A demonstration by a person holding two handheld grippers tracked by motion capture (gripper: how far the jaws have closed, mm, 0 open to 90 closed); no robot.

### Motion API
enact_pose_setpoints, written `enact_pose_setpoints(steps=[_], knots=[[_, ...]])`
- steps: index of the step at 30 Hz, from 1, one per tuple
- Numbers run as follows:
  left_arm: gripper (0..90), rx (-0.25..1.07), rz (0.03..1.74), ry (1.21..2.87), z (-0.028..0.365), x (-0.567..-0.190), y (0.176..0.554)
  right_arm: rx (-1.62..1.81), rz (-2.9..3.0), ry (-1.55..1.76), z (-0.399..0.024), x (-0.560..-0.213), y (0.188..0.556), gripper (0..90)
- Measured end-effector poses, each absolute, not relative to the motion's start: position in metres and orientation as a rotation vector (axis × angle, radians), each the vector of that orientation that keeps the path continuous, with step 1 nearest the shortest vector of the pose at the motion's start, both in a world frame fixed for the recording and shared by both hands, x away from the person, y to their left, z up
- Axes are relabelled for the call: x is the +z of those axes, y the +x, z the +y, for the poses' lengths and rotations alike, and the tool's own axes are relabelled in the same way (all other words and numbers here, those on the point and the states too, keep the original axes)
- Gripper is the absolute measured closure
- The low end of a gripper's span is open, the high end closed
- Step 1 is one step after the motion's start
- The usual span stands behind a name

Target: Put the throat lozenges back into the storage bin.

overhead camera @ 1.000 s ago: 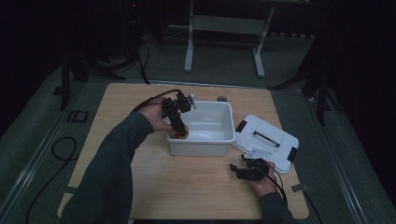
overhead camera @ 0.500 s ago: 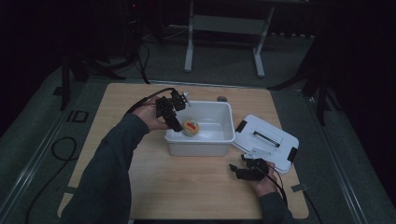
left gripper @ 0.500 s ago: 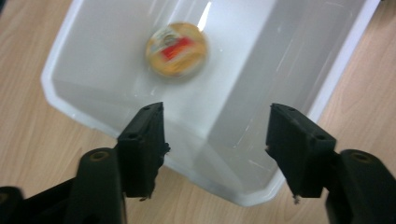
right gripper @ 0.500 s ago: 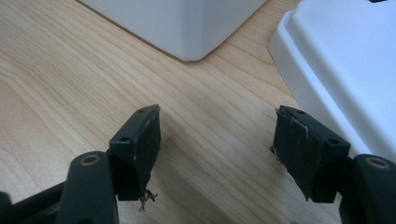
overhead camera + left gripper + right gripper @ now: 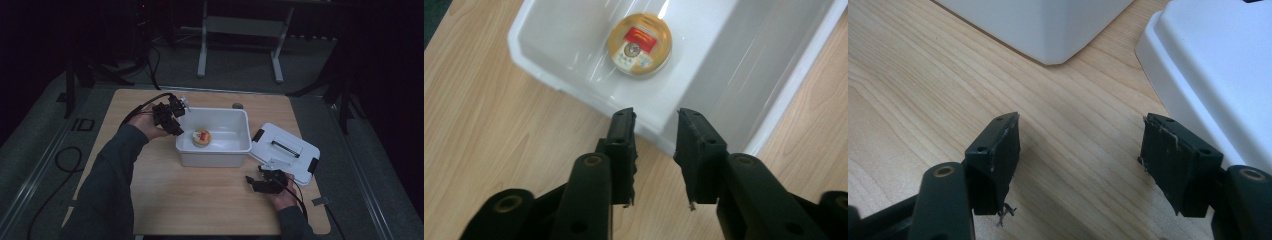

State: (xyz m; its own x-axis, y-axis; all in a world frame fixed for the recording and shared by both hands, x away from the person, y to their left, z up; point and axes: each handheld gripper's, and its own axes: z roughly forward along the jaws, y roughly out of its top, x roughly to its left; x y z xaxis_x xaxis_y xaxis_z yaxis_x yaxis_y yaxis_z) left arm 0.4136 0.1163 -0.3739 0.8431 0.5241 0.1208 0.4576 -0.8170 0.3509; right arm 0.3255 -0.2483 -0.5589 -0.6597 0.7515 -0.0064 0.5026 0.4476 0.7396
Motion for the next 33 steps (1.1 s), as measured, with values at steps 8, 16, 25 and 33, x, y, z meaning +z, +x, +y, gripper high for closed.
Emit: enact_pose_setpoints(steps=[8, 16, 25, 33], knots=[[75.6, 0.345, 0.79, 2.675, 0.133, -0.374, 0.41, 1.043, 2.37, 1.069, -0.248, -0.559, 0.326, 31.4], [76.9, 0.382, 0.871, 2.623, 0.154, -0.384, 0.407, 1.043, 2.37, 1.068, -0.248, -0.559, 0.326, 31.4], [75.3, 0.426, 0.915, 2.565, 0.164, -0.394, 0.399, 1.042, 2.371, 1.068, -0.248, -0.559, 0.326, 31.4], [72.6, 0.427, 0.938, 2.515, 0.172, -0.404, 0.394, 1.042, 2.371, 1.069, -0.248, -0.559, 0.326, 31.4]])
